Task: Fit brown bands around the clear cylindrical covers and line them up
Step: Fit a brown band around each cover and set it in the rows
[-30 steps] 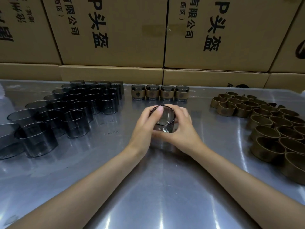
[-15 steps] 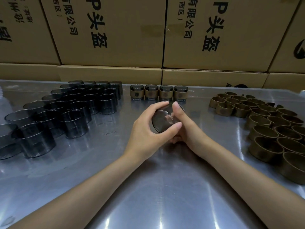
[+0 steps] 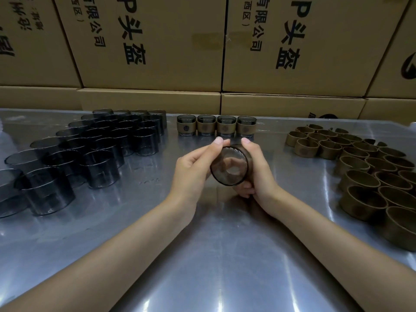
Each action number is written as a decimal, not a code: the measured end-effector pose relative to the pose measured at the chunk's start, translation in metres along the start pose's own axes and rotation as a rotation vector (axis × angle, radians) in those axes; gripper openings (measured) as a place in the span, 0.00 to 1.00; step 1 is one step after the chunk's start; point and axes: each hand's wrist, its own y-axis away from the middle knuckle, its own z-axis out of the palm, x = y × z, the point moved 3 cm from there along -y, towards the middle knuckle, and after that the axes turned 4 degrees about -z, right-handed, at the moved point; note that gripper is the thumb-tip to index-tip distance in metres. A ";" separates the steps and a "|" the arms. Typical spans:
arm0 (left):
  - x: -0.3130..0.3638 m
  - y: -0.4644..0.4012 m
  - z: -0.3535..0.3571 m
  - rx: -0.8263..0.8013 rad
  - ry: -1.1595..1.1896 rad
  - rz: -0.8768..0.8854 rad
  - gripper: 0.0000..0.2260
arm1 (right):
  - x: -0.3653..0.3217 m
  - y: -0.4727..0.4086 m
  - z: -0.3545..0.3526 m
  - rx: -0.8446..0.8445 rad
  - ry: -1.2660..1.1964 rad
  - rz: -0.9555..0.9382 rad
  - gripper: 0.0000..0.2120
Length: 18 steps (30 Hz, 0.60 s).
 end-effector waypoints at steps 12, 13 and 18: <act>0.007 -0.002 0.007 -0.230 -0.254 0.247 0.25 | -0.006 0.000 -0.015 -0.193 -0.314 0.175 0.29; 0.009 -0.001 0.006 -0.211 -0.316 0.290 0.26 | -0.005 0.000 -0.015 -0.164 -0.305 0.181 0.30; 0.010 0.004 0.008 -0.105 -0.428 0.337 0.27 | -0.001 -0.001 -0.009 0.014 -0.213 0.107 0.30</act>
